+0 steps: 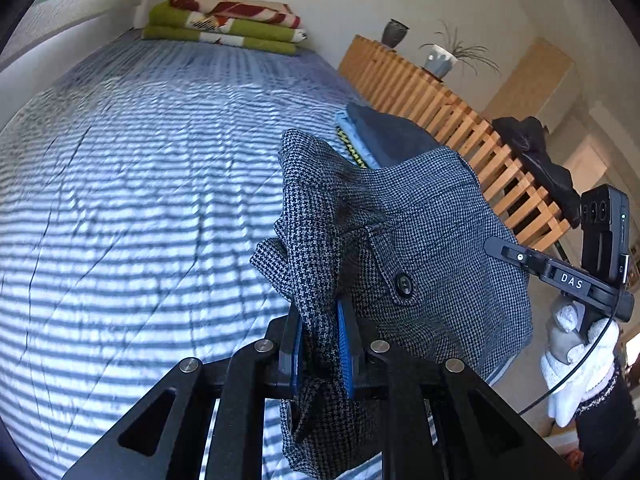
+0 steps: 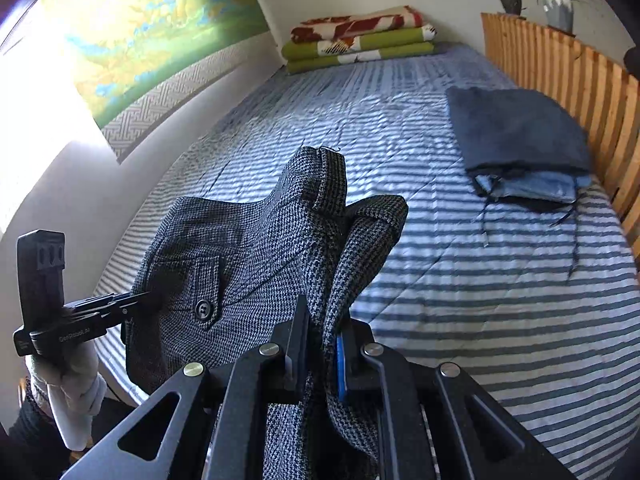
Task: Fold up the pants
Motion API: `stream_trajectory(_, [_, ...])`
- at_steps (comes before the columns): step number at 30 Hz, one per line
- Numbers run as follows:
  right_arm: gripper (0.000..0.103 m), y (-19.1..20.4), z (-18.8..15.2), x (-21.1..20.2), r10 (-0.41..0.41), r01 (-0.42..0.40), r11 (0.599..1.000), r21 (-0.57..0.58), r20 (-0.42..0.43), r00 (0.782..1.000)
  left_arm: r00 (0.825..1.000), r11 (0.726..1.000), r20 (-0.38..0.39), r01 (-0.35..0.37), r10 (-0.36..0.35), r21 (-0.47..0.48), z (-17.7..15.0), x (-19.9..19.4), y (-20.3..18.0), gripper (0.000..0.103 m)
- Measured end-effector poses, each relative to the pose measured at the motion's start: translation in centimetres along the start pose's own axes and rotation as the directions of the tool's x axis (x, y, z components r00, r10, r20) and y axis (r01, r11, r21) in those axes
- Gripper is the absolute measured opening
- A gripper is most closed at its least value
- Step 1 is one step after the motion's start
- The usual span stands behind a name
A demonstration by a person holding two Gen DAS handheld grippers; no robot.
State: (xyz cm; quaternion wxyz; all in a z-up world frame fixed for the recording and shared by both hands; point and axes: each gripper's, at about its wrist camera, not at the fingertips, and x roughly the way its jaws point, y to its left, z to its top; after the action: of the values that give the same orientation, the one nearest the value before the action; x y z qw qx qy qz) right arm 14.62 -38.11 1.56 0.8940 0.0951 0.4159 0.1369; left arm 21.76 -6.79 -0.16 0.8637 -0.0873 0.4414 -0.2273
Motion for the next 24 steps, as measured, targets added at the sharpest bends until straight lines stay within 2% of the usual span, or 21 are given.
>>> stream_trajectory(4, [0.009, -3.8, 4.6, -2.6, -0.091, 0.090, 0.996, 0.006, 0.100, 0.991, 0.999, 0.997, 0.021, 0.030, -0.032, 0.075, 6.6, 4.0, -5.1, 0.015])
stream_trajectory(8, [0.009, -8.1, 10.3, -3.6, -0.173, 0.169, 0.985, 0.038, 0.192, 0.966, 0.997, 0.988, 0.068, 0.035, -0.045, 0.148, 13.7, 8.6, -9.7, 0.015])
stream_trajectory(13, [0.008, -13.2, 16.4, -2.5, -0.265, 0.250, 0.964, 0.086, 0.268, 0.926, 0.989, 0.978, 0.115, 0.067, -0.091, 0.198, 21.9, 14.9, -14.2, 0.011])
stream_trajectory(16, [0.008, -16.1, 19.3, -0.4, -0.285, 0.268, 0.958, 0.099, 0.286, 0.915, 0.985, 0.965, 0.156, 0.037, -0.080, 0.258, 25.5, 18.9, -16.6, 0.011])
stream_trajectory(18, [0.006, -18.1, 20.7, 1.6, -0.309, 0.292, 0.951, 0.102, 0.273, 0.911, 0.986, 0.961, 0.140, 0.048, -0.088, 0.272, 27.8, 22.6, -17.5, 0.010])
stream_trajectory(19, [0.006, -18.9, 21.5, 3.0, -0.339, 0.324, 0.941, 0.098, 0.267, 0.902, 0.989, 0.960, 0.106, 0.070, -0.102, 0.272, 28.9, 24.9, -17.7, 0.010])
stream_trajectory(21, [0.006, -21.4, 23.1, 6.3, -0.415, 0.401, 0.910, 0.107, 0.229, 0.881, 0.998, 0.977, 0.042, 0.030, -0.039, 0.212, 30.6, 30.0, -17.0, 0.010])
stream_trajectory(22, [0.006, -22.7, 23.2, 7.6, -0.425, 0.405, 0.905, 0.134, 0.196, 0.884, 1.000, 0.982, 0.010, 0.027, -0.029, 0.188, 30.8, 31.9, -16.5, 0.010])
stream_trajectory(24, [0.006, -25.0, 23.0, 9.3, -0.396, 0.365, 0.909, 0.200, 0.149, 0.906, 0.995, 0.983, -0.045, 0.095, -0.089, 0.158, 30.4, 34.0, -15.5, 0.011])
